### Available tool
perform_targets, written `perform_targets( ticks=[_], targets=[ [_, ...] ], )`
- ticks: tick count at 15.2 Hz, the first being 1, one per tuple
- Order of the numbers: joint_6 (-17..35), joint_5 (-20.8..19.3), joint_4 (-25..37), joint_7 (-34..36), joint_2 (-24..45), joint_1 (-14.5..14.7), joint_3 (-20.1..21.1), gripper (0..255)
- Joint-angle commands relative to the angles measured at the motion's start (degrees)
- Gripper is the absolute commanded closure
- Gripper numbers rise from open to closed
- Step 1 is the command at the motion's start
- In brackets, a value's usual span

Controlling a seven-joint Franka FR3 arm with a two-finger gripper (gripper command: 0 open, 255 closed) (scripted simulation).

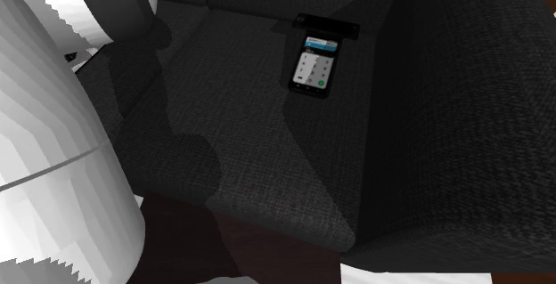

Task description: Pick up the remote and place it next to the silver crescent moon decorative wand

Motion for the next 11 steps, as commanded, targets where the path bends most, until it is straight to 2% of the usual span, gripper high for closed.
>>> perform_targets(
  ticks=[1, 11],
  targets=[
    [1.90, 0.06, -2.26, -0.34, -0.37, -0.15, -0.03, 255],
    [8.94, 0.14, -8.56, -1.36, 0.46, -0.28, -0.15, 255]
  ],
)
